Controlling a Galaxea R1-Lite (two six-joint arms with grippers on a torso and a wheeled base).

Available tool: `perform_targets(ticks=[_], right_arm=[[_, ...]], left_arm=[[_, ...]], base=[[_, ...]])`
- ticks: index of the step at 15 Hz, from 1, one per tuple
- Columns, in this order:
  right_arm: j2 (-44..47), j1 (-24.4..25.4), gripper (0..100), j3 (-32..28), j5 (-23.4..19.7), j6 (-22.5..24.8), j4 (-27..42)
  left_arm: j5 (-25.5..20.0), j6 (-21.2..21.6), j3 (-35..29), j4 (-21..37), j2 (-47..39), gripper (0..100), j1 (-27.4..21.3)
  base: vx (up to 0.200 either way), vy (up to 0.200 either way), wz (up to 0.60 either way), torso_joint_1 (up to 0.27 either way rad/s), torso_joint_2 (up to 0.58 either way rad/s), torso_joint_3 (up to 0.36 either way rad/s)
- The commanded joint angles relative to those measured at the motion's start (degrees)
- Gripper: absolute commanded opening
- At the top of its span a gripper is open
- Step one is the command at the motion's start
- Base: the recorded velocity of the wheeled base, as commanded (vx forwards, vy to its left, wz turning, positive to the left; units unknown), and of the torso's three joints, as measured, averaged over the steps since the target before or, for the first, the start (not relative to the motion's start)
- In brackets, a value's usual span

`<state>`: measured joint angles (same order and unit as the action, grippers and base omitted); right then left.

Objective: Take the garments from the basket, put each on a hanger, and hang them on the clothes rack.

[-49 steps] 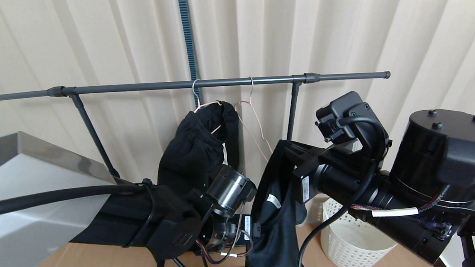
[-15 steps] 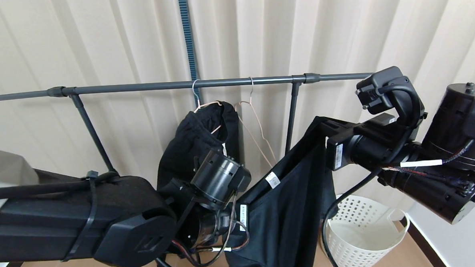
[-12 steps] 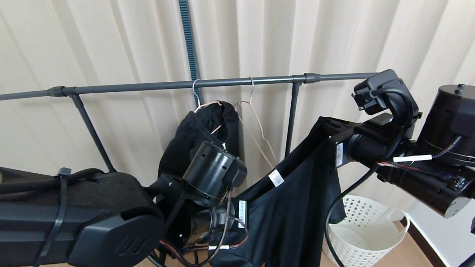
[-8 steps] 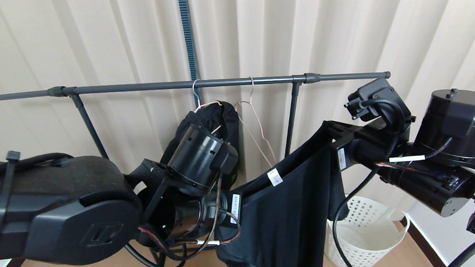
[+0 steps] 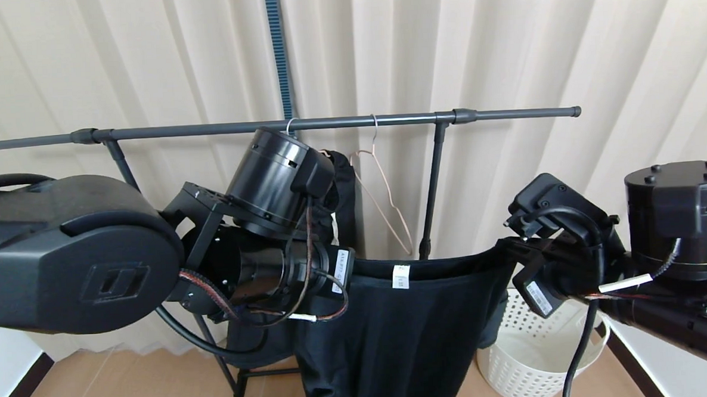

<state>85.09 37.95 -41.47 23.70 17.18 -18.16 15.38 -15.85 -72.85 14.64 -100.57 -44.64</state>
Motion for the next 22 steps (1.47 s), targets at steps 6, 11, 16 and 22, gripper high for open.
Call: perform_targets(ticks=[6, 11, 16, 22], right_arm=[[-2.03, 1.95, 0, -1.33, 0.12, -1.09, 1.99], [-4.93, 5.29, 0, -1.59, 0.12, -0.92, 10.96], [-3.44, 20.06, 0, -0.89, -1.02, -6.19, 14.03], [5.26, 29.29, 0, -7.31, -5.24, -27.37, 7.44]], left_arm=[[-0.18, 0.99, -0.8, -0.05, 0.29, 0, 0.08], [-3.96, 4.07, -5.37, -0.75, -0.94, 0, 2.72], [-9.5, 7.76, -16.09, -0.67, -6.65, 0, 4.92], [-15.91, 8.99, -22.77, -0.67, -9.2, 0, 3.51]], base=[[0.0, 0.0, 0.0, 0.0, 0.0, 0.0], [0.0, 0.0, 0.0, 0.0, 0.0, 0.0], [0.0, 0.0, 0.0, 0.0, 0.0, 0.0], [0.0, 0.0, 0.0, 0.0, 0.0, 0.0]])
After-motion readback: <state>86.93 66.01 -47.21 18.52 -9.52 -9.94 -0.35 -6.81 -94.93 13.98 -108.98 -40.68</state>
